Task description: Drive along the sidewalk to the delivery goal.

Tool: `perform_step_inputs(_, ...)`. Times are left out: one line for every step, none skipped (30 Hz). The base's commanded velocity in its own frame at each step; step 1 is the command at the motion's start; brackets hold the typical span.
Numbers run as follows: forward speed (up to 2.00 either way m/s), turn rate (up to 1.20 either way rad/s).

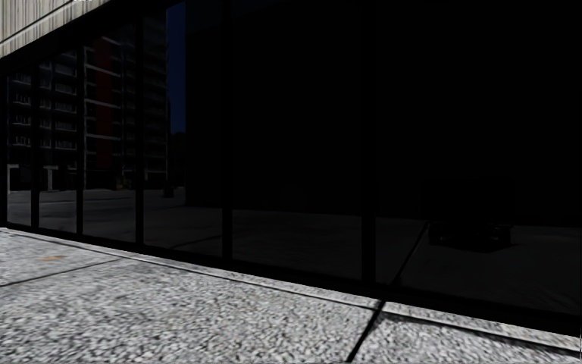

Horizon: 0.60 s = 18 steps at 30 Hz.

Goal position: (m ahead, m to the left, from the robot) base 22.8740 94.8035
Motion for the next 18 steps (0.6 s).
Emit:
perform_step_inputs(0.81,0.56)
perform_step_inputs(0.81,0.57)
perform_step_inputs(0.82,0.57)
perform_step_inputs(0.82,0.57)
perform_step_inputs(0.82,0.57)
perform_step_inputs(0.90,0.57)
perform_step_inputs(0.92,0.57)
perform_step_inputs(0.93,0.57)
perform_step_inputs(0.94,0.57)
perform_step_inputs(0.94,0.57)
perform_step_inputs(0.94,0.57)
perform_step_inputs(0.94,0.58)
perform_step_inputs(0.96,0.59)
perform_step_inputs(0.98,0.60)
perform_step_inputs(0.98,0.60)
perform_step_inputs(0.99,0.60)
perform_step_inputs(1.00,0.61)
perform_step_inputs(1.01,0.63)
